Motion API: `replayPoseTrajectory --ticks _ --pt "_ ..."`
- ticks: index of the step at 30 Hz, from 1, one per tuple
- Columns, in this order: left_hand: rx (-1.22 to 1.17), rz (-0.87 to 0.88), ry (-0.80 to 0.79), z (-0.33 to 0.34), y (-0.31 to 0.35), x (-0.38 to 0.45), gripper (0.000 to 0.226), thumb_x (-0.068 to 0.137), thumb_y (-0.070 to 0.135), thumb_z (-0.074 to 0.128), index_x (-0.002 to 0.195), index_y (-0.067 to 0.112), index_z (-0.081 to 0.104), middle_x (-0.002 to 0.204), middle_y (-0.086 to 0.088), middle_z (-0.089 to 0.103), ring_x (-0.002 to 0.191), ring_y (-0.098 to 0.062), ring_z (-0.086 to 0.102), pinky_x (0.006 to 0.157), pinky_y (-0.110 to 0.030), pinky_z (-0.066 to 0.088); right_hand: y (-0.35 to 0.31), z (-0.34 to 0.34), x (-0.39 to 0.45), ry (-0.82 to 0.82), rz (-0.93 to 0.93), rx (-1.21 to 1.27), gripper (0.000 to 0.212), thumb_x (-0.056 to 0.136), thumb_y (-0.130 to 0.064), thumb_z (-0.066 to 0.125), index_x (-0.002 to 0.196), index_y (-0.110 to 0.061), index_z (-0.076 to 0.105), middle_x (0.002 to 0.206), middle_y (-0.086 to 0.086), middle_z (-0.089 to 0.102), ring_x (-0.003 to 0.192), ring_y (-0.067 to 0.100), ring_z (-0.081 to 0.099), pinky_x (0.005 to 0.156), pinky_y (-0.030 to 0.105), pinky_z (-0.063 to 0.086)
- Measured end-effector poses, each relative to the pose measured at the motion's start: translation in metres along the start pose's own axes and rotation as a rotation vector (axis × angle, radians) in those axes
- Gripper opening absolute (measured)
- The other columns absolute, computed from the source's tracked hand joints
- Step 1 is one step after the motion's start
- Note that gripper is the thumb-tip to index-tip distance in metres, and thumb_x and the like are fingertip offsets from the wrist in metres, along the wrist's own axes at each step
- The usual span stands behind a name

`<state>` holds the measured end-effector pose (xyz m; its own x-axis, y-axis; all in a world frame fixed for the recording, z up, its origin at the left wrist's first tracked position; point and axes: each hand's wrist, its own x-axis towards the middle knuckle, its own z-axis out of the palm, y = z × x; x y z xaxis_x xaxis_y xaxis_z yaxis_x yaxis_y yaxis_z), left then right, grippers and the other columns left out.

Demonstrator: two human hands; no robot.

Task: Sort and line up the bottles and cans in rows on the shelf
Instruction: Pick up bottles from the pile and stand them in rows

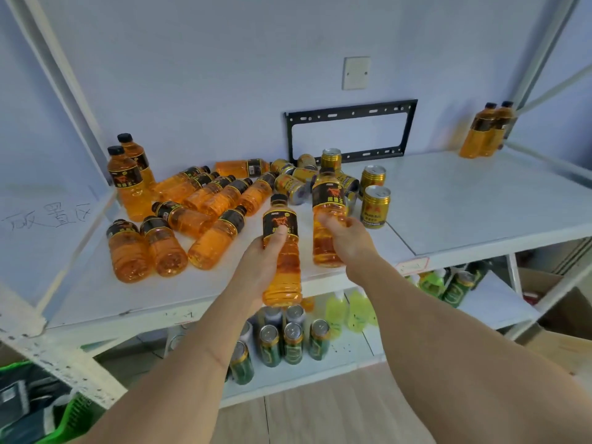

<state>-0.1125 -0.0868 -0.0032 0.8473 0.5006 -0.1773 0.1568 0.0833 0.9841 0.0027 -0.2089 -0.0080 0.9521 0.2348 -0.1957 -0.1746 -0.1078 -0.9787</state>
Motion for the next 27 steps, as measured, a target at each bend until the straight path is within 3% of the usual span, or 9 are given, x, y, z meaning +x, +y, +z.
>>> replayPoseTrajectory --ticks 4,8,13,17,21,27 --pt "-0.111 -0.033 -0.169 0.048 -0.007 -0.033 0.040 0.086 0.044 0.069 0.114 0.017 0.061 0.099 -0.011 0.075 0.088 -0.029 0.073 0.078 -0.046 0.059 -0.001 -0.074 -0.017 0.024 -0.041 -0.021 0.051 0.080 -0.059 0.071 0.110 -0.020 0.056 0.099 0.001 0.068 0.088 0.021 0.069 0.079 0.041 0.057" --pt "-0.100 -0.055 -0.282 0.108 -0.014 -0.052 0.044 0.080 0.032 0.076 0.118 0.019 0.058 0.097 -0.009 0.072 0.079 -0.024 0.071 0.064 -0.037 0.058 0.003 -0.146 -0.023 0.048 -0.057 -0.051 0.054 0.081 -0.058 0.071 0.115 -0.018 0.057 0.103 0.004 0.071 0.087 0.021 0.071 0.068 0.034 0.057" --pt "-0.041 -0.071 -0.397 0.183 -0.021 -0.052 0.047 0.079 0.024 0.079 0.119 0.020 0.055 0.098 -0.013 0.069 0.079 -0.026 0.070 0.067 -0.039 0.057 0.005 -0.220 -0.003 0.131 -0.053 -0.071 0.058 0.082 -0.057 0.071 0.121 -0.017 0.057 0.101 0.004 0.071 0.087 0.022 0.071 0.081 0.042 0.058" --pt "-0.013 -0.029 -0.423 0.238 -0.019 -0.022 0.048 0.079 0.024 0.078 0.120 0.022 0.054 0.102 -0.012 0.070 0.085 -0.028 0.072 0.074 -0.042 0.059 0.002 -0.269 0.036 0.191 -0.068 -0.062 0.055 0.082 -0.055 0.071 0.121 -0.019 0.055 0.100 0.004 0.070 0.085 0.020 0.071 0.071 0.035 0.057" --pt "-0.004 0.002 -0.440 0.288 -0.012 0.026 0.047 0.080 0.025 0.078 0.120 0.025 0.054 0.103 -0.010 0.070 0.091 -0.028 0.070 0.081 -0.046 0.058 -0.003 -0.305 0.091 0.218 -0.070 -0.047 0.059 0.077 -0.056 0.075 0.121 -0.020 0.057 0.101 0.004 0.071 0.088 0.023 0.072 0.084 0.045 0.058" --pt "0.020 0.008 -0.463 0.355 0.005 0.100 0.044 0.081 0.026 0.077 0.118 0.026 0.054 0.101 -0.007 0.069 0.088 -0.026 0.071 0.079 -0.046 0.059 -0.017 -0.345 0.176 0.235 -0.070 -0.031 0.056 0.078 -0.055 0.075 0.121 -0.023 0.055 0.106 0.002 0.069 0.095 0.025 0.069 0.090 0.049 0.055"
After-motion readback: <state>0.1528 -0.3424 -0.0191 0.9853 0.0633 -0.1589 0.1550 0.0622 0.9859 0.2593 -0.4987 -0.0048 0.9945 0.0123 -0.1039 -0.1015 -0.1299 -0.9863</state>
